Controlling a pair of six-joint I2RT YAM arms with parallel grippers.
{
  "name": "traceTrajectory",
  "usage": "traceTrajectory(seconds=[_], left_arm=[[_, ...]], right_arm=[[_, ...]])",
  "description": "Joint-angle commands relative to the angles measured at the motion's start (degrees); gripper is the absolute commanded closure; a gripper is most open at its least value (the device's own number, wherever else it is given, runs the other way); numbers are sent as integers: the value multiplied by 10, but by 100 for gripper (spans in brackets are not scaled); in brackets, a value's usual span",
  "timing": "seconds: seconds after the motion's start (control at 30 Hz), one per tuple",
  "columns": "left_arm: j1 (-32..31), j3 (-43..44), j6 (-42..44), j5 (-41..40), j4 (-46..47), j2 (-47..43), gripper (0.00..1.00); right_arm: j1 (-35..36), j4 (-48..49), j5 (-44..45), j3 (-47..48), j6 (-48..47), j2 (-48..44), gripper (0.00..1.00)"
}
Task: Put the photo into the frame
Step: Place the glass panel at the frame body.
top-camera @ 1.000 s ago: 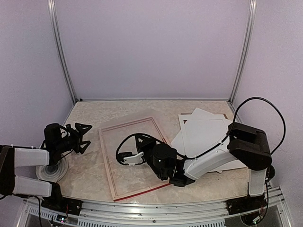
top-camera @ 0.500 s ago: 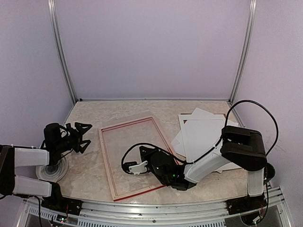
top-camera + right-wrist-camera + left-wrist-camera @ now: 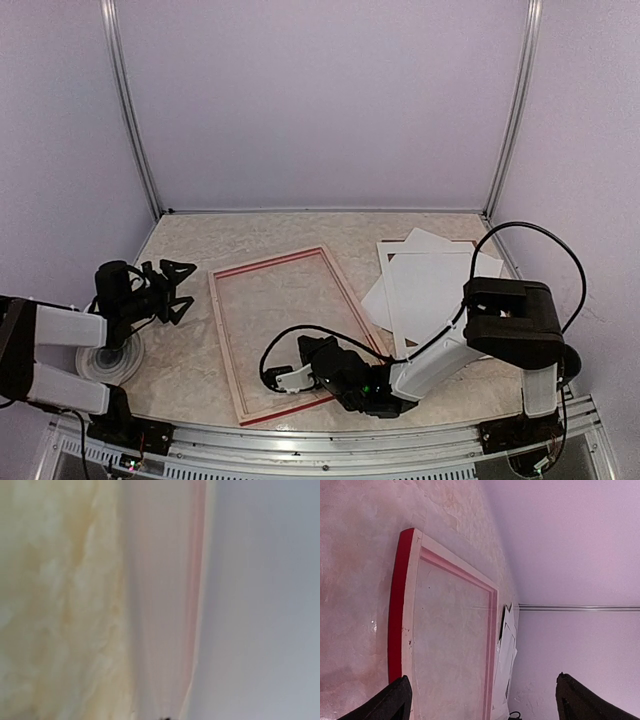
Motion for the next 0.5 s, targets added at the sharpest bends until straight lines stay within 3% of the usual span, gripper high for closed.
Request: traceTrajectory(seconds=[0.0, 0.47], left_arm=[[4, 3, 0, 7, 30, 10, 1], [4, -3, -3, 10, 50, 29, 1]], right_arm=[[8, -26, 12, -2, 36, 4, 100], [27, -49, 16, -4, 66, 0, 100]])
